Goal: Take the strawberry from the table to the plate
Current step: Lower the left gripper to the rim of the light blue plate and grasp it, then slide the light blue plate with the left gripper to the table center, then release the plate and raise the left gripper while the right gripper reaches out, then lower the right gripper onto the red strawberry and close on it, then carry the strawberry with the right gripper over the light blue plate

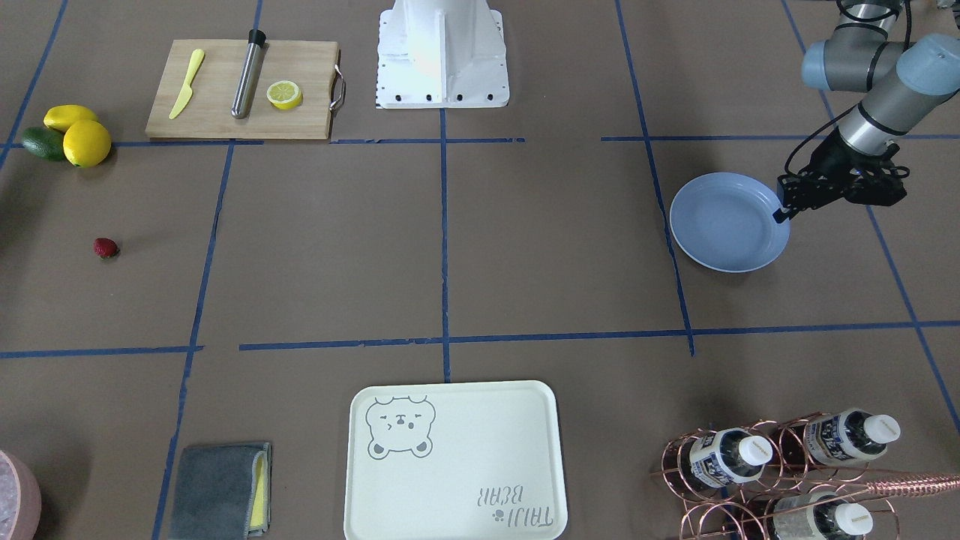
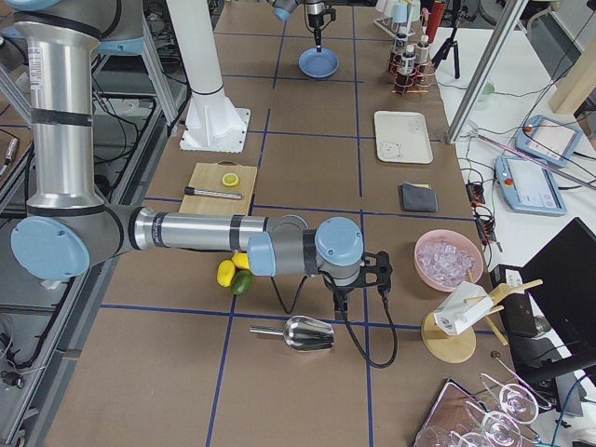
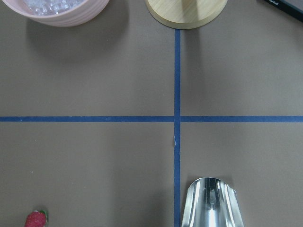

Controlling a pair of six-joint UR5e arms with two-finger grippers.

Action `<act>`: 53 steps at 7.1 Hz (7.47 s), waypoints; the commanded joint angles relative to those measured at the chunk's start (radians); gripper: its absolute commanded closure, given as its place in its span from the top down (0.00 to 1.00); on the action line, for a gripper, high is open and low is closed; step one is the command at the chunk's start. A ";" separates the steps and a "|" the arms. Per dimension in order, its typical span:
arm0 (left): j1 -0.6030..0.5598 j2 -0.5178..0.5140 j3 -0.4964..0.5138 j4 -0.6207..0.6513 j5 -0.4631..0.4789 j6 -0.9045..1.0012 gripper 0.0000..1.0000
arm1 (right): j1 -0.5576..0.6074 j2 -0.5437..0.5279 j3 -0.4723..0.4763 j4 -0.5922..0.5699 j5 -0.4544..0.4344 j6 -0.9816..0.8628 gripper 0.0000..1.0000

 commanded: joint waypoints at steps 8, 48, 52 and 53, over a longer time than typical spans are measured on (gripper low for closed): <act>0.427 -0.684 -0.057 0.414 0.298 -0.731 0.00 | -0.113 0.023 0.075 -0.003 -0.006 0.135 1.00; 0.072 -0.527 -0.278 0.850 0.244 0.004 1.00 | -0.767 0.287 0.298 -0.023 -0.344 0.911 0.00; -0.037 -0.399 -0.274 0.842 0.195 0.291 1.00 | -1.006 0.706 0.125 -0.213 -0.492 1.141 0.00; -0.068 -0.374 -0.271 0.841 0.195 0.369 1.00 | -1.044 0.774 0.047 -0.212 -0.520 1.167 0.00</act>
